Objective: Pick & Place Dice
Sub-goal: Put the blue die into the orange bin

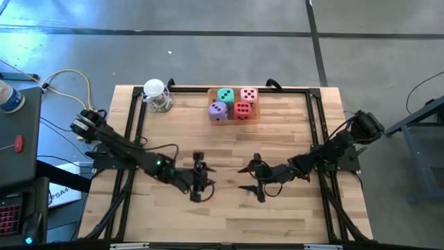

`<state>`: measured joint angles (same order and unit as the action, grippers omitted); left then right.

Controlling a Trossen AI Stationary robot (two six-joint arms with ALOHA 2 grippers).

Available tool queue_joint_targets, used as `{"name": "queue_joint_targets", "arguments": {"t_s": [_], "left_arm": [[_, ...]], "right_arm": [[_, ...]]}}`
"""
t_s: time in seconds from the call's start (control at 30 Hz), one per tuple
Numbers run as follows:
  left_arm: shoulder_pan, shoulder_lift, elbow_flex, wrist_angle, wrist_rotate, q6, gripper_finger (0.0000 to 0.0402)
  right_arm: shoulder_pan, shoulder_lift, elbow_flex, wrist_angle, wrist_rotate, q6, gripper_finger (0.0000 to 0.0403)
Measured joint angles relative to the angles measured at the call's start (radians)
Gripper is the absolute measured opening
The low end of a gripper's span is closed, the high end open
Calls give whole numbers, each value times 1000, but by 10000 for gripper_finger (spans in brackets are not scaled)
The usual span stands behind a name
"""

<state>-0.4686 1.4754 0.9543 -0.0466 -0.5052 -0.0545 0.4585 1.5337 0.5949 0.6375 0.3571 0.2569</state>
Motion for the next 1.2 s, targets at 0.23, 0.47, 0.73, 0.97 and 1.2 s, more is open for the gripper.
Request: {"name": "queue_joint_targets", "arguments": {"t_s": [0.23,0.47,0.73,0.97,1.2], "left_arm": [[-50,54,-2,16,58,-104,183],[-73,161,-2,77,58,-171,184],[-91,257,-2,224,54,-205,184],[-105,264,-1,338,32,-182,183],[-102,264,-1,368,32,-182,183]], "right_arm": [[43,0,0,-190,-18,130,275],[106,17,-1,-304,-17,219,275],[146,104,0,-294,110,262,275],[165,205,-2,-273,170,322,275],[198,299,-1,-167,216,318,275]]}}
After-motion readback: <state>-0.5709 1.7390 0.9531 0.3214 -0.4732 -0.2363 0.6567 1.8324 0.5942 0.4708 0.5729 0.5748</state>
